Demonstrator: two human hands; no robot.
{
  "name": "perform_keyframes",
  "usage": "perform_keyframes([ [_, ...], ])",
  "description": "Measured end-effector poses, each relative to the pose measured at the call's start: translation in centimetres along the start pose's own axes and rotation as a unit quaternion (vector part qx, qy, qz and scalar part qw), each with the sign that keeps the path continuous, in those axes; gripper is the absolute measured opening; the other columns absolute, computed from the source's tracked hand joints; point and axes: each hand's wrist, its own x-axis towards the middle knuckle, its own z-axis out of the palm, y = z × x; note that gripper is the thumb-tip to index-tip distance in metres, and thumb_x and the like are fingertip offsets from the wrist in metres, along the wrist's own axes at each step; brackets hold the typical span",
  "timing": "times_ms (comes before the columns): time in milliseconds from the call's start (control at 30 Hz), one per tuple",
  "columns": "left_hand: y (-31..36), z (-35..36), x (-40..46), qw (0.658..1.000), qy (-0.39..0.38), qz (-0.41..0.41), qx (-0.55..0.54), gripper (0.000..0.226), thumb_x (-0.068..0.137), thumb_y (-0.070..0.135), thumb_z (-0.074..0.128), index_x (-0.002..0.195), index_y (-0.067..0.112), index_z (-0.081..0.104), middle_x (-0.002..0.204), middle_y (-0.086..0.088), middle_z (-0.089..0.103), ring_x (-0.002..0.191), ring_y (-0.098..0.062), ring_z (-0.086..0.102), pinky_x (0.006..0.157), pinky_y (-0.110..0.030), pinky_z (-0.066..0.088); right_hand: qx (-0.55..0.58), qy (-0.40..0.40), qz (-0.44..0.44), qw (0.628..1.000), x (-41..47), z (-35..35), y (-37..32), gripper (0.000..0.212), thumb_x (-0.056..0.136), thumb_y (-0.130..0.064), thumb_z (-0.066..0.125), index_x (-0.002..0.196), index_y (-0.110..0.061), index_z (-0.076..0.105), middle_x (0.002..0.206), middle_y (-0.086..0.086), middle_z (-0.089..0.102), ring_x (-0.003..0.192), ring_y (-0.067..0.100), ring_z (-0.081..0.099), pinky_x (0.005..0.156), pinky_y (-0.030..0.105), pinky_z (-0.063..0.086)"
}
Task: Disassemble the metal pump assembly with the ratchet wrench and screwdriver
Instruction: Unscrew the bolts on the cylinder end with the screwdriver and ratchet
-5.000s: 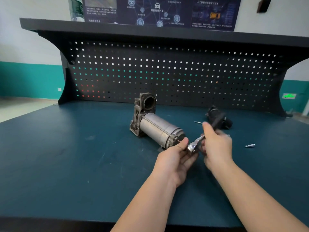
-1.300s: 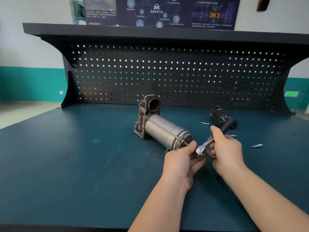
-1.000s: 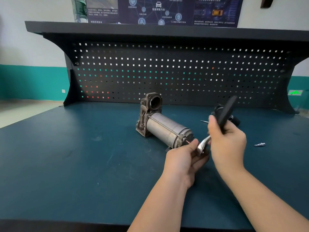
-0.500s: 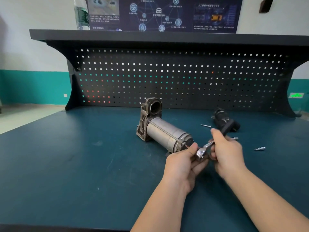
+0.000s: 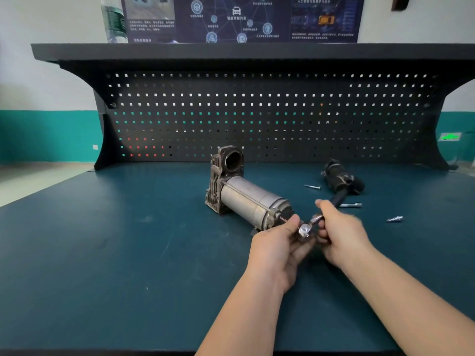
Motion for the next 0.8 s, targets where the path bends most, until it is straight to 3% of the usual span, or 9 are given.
perform_keyframes([
  [67,-0.1,-0.1,0.1,1.0,0.007,0.003,0.002,0.013,0.087,0.005,0.063,0.094,-0.006,0.063,0.082,-0.018,0.07,0.072,-0.026,0.068,0.058,-0.031,0.059,-0.09,0.006,-0.215,0.972,-0.5,-0.2,0.3,0.039,0.085,-0.039,0.062,0.057,-0.013,0.054,0.041,0.0,0.046,0.034,0.01,0.041,0.041,0.024,0.035],
  [133,0.0,-0.1,0.1,1.0,0.0,0.008,0.004,0.022,0.084,0.007,0.067,0.101,-0.008,0.065,0.085,-0.018,0.07,0.075,-0.025,0.069,0.057,-0.03,0.058,-0.152,-0.009,-0.458,0.876,-1.9,-0.3,0.4,0.041,0.081,-0.046,0.06,0.058,-0.012,0.056,0.045,0.003,0.046,0.041,0.012,0.04,0.046,0.025,0.036],
  [200,0.1,-0.1,0.1,1.0,-0.008,0.014,0.0,0.027,0.083,0.007,0.068,0.105,-0.008,0.064,0.08,-0.016,0.071,0.069,-0.021,0.07,0.055,-0.028,0.057,-0.174,-0.029,-0.548,0.817,-2.3,-0.1,0.3,0.039,0.082,-0.042,0.06,0.056,-0.013,0.055,0.051,0.001,0.044,0.046,0.011,0.037,0.047,0.021,0.032],
  [400,-0.1,-0.1,0.4,1.0,0.013,0.02,0.012,0.019,0.087,0.003,0.062,0.102,-0.009,0.062,0.089,-0.02,0.067,0.078,-0.027,0.066,0.059,-0.032,0.06,-0.034,-0.014,-0.055,0.998,0.0,0.0,-0.2,0.034,0.089,-0.026,0.061,0.06,-0.01,0.052,0.033,-0.005,0.042,0.031,0.009,0.035,0.034,0.019,0.027],
  [467,-0.1,-0.1,0.4,1.0,0.014,0.018,0.008,0.016,0.088,0.003,0.062,0.099,-0.008,0.062,0.085,-0.019,0.067,0.076,-0.027,0.066,0.06,-0.033,0.06,-0.062,-0.013,-0.102,0.993,0.1,-0.2,-0.1,0.036,0.088,-0.03,0.062,0.059,-0.011,0.053,0.034,-0.005,0.044,0.031,0.008,0.038,0.038,0.022,0.031],
  [567,0.0,-0.2,0.2,1.0,-0.001,0.015,0.003,0.022,0.087,0.005,0.063,0.105,-0.009,0.063,0.087,-0.02,0.07,0.075,-0.026,0.069,0.057,-0.03,0.058,-0.156,-0.016,-0.482,0.862,-1.9,-0.5,0.3,0.04,0.082,-0.041,0.061,0.054,-0.013,0.054,0.039,-0.001,0.044,0.042,0.012,0.04,0.046,0.023,0.035],
  [633,0.1,-0.2,0.1,1.0,-0.011,0.02,0.003,0.024,0.089,0.006,0.061,0.107,-0.01,0.063,0.084,-0.018,0.071,0.07,-0.022,0.071,0.054,-0.027,0.056,-0.177,-0.05,-0.614,0.768,-2.4,-0.2,0.5,0.038,0.083,-0.033,0.063,0.052,-0.015,0.052,0.042,-0.002,0.04,0.048,0.014,0.037,0.046,0.018,0.03],
  [700,0.2,-0.1,0.2,1.0,0.004,0.025,-0.003,0.021,0.09,0.004,0.058,0.105,-0.011,0.061,0.086,-0.02,0.07,0.07,-0.024,0.071,0.054,-0.03,0.057,-0.151,-0.04,-0.507,0.847,-2.2,0.1,0.3,0.037,0.082,-0.038,0.063,0.052,-0.019,0.055,0.042,-0.001,0.044,0.045,0.008,0.039,0.046,0.017,0.033],
  [800,0.1,0.0,0.3,1.0,0.016,0.022,0.005,0.012,0.092,0.003,0.055,0.094,-0.009,0.06,0.084,-0.02,0.066,0.075,-0.028,0.066,0.059,-0.033,0.06,-0.074,-0.003,-0.144,0.987,-0.5,0.1,-0.1,0.036,0.086,-0.032,0.062,0.056,-0.015,0.054,0.034,-0.003,0.044,0.034,0.011,0.039,0.034,0.018,0.031],
])
